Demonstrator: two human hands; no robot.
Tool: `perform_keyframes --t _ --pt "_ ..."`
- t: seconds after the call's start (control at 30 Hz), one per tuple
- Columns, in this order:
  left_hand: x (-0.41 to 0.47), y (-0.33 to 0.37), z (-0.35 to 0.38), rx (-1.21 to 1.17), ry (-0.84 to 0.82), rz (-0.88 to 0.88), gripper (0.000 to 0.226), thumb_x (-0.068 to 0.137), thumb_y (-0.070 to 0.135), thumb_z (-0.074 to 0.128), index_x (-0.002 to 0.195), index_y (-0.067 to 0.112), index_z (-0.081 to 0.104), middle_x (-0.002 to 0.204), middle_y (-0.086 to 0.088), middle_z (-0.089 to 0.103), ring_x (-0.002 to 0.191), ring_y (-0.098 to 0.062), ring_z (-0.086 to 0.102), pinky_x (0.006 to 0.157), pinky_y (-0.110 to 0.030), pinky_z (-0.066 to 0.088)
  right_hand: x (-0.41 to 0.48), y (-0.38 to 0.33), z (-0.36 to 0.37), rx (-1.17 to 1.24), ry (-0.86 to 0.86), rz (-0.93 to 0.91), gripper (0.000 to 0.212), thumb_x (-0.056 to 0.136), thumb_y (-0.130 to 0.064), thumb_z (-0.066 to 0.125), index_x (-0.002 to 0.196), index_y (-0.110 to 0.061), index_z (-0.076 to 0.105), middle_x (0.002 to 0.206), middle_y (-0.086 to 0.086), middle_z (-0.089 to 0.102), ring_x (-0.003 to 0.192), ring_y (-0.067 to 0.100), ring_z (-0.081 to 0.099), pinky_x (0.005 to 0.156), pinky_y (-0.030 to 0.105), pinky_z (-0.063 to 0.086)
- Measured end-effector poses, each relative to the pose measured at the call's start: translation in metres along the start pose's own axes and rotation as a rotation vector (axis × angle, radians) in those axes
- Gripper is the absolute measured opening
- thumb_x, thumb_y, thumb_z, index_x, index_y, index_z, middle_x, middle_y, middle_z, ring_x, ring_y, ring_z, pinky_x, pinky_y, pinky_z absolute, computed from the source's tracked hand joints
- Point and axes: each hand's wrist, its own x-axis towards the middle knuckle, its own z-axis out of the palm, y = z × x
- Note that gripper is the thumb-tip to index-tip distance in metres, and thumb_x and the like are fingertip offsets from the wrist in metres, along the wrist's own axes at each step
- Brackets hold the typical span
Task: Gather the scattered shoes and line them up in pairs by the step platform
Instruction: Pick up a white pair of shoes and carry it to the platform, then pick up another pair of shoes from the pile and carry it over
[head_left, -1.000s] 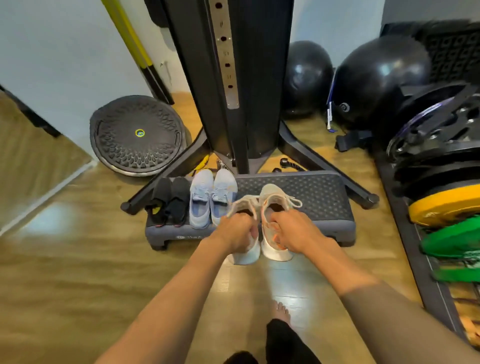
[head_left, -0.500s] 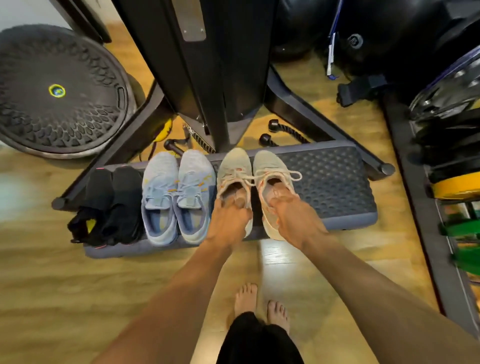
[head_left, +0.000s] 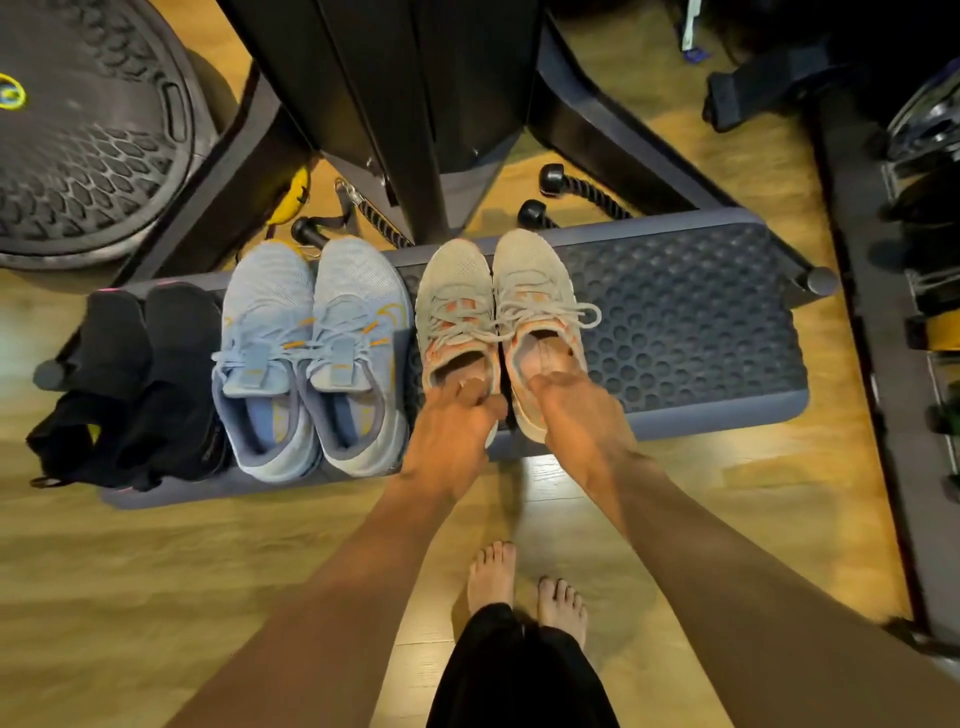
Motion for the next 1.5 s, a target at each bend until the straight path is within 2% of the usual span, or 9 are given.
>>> perform_keyframes --t 0.13,0.2,0.3,0.4,0.47,0.73,0.97,1.2,1.5 --pt "0.001 0.004 -0.002 -0.080 0.083 -0.082 0.058 0.077 0.000 0.061 0.129 0.016 0.044 0.101 -0.011 0.062 0.089 -0.037 0.059 0.059 -0.035 0.034 -0.006 -0.006 0.020 0.097 0.082 -0.010 0.031 0.090 -0.006 0.049 0.120 -0.012 0.055 0.111 0.013 0.059 0.096 0.032 0.059 0.068 0.035 0.039" --pt "0.001 0.004 0.000 -0.081 0.079 -0.121 0.059 0.079 0.000 0.059 0.133 0.016 0.038 0.098 -0.012 0.064 0.085 -0.038 0.060 0.056 -0.035 0.033 -0.006 -0.007 0.023 0.094 0.118 -0.006 0.031 0.091 -0.006 0.047 0.120 -0.012 0.055 0.110 0.013 0.059 0.095 0.033 0.059 0.067 0.036 0.040" --pt "0.002 0.003 0.001 -0.111 0.054 -0.155 0.056 0.084 0.004 0.055 0.134 0.015 0.034 0.104 -0.014 0.063 0.090 -0.039 0.060 0.058 -0.037 0.037 -0.004 -0.007 0.024 0.064 0.097 0.025 0.033 0.094 -0.007 0.045 0.126 -0.012 0.051 0.114 0.014 0.058 0.097 0.034 0.059 0.067 0.037 0.038" --pt "0.004 0.006 -0.010 -0.247 0.052 -0.159 0.037 0.087 0.019 0.055 0.122 0.015 0.045 0.107 -0.013 0.062 0.096 -0.037 0.059 0.066 -0.037 0.043 -0.007 -0.010 0.017 0.067 0.055 0.026 0.042 0.090 -0.008 0.052 0.131 -0.012 0.044 0.120 0.014 0.055 0.108 0.032 0.054 0.077 0.039 0.043" --pt "0.006 0.009 -0.027 -0.276 0.093 -0.161 0.028 0.087 0.025 0.055 0.113 0.014 0.052 0.105 -0.012 0.063 0.098 -0.035 0.058 0.070 -0.038 0.046 -0.014 -0.010 0.003 0.094 0.104 -0.003 0.047 0.086 -0.011 0.059 0.131 -0.015 0.045 0.125 0.009 0.053 0.115 0.029 0.049 0.086 0.040 0.044" --pt "-0.026 0.044 -0.159 -0.395 0.266 -0.124 0.030 0.087 0.030 0.057 0.116 0.019 0.059 0.119 -0.011 0.060 0.109 -0.030 0.055 0.087 -0.039 0.046 -0.085 -0.015 -0.124 0.368 0.327 0.035 0.034 0.092 -0.023 0.053 0.126 -0.016 0.052 0.124 0.009 0.056 0.113 0.029 0.053 0.090 0.039 0.044" --pt "-0.078 0.125 -0.311 -0.367 0.318 0.095 0.045 0.080 0.039 0.037 0.113 0.024 0.063 0.113 -0.009 0.064 0.108 -0.030 0.056 0.091 -0.042 0.045 -0.204 0.002 -0.262 0.476 0.578 0.108 0.028 0.092 -0.022 0.052 0.118 -0.016 0.060 0.117 0.003 0.065 0.108 0.023 0.059 0.092 0.039 0.046" --pt "-0.129 0.232 -0.447 -0.362 0.449 0.423 0.038 0.086 0.036 0.039 0.111 0.024 0.065 0.101 0.005 0.062 0.098 -0.017 0.058 0.088 -0.041 0.047 -0.343 0.044 -0.368 0.521 0.938 0.183 0.027 0.088 -0.022 0.056 0.113 -0.021 0.065 0.109 -0.002 0.069 0.100 0.016 0.062 0.093 0.035 0.047" --pt "-0.214 0.441 -0.510 -0.299 0.518 0.899 0.035 0.081 0.035 0.041 0.099 0.024 0.068 0.082 0.008 0.060 0.083 -0.017 0.059 0.079 -0.038 0.049 -0.562 0.114 -0.395 0.479 1.239 0.402 0.023 0.087 -0.023 0.060 0.109 -0.023 0.066 0.102 -0.008 0.068 0.093 0.009 0.062 0.087 0.024 0.045"
